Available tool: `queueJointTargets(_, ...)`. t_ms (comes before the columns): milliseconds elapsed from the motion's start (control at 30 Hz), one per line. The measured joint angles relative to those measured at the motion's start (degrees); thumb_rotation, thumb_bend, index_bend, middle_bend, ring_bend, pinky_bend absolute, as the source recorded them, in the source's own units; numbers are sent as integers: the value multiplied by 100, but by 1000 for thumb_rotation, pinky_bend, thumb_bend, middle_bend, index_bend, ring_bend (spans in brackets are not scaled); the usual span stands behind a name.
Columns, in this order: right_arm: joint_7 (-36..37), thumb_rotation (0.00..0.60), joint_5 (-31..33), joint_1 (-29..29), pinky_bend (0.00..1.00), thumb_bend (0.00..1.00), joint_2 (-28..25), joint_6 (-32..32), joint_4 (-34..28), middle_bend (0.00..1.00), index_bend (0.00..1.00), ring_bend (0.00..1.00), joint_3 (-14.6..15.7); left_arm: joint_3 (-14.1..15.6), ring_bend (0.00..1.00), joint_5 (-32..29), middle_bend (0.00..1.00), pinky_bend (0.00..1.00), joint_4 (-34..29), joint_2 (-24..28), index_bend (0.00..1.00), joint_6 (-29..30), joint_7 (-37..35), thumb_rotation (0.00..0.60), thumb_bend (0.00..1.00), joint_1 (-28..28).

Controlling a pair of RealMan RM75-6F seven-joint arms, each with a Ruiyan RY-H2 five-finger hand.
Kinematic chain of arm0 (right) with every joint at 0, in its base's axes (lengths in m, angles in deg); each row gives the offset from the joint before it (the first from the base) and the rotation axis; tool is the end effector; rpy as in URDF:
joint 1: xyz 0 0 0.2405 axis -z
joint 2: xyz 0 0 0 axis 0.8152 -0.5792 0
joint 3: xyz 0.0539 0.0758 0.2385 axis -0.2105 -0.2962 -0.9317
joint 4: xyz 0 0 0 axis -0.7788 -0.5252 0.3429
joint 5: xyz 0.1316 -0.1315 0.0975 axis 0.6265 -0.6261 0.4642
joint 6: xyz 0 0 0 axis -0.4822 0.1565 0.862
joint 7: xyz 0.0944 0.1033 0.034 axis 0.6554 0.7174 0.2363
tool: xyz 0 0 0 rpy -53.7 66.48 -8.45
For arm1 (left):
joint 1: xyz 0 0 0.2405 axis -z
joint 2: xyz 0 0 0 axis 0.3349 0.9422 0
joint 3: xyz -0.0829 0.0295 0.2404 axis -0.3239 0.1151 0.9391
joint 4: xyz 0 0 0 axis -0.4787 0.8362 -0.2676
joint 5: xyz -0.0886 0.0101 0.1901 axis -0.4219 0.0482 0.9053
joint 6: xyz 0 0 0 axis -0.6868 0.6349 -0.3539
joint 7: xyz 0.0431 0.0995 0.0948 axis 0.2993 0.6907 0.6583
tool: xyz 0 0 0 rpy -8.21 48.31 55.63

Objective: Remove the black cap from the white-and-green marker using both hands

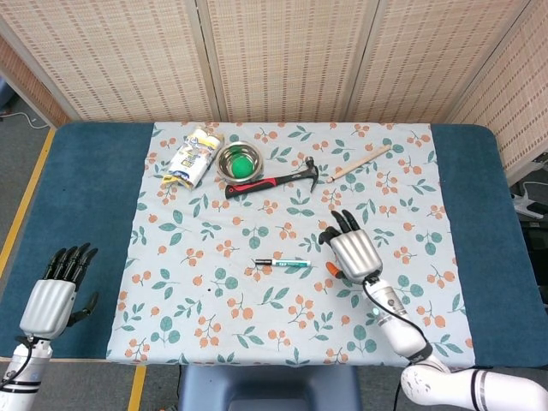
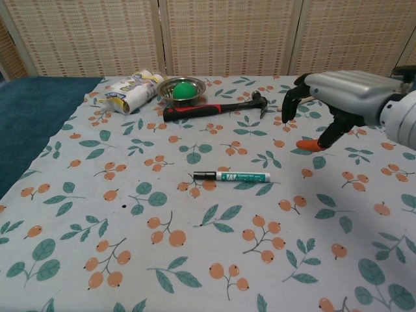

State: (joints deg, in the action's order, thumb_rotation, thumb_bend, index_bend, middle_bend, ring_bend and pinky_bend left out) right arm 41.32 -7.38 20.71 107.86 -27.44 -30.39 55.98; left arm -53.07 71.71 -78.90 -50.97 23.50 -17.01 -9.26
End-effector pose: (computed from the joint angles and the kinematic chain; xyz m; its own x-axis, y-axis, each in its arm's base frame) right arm -0.1404 -0.3088 0.0035 0.5349 -0.1978 0.8215 -0.8228 -0.3429 0.4532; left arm -0.2987 0.2074 0.1203 0.4544 0.0027 0.8908 0.8813 -0.1472 -0.4491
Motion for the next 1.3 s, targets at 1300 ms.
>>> queueJointTargets(1300,-2053,600,2105,-1846,0,227,1896,193,1751,322,428,0,572,24,0,-321,0,29,-264,321,0,-276,4,600,481,-29)
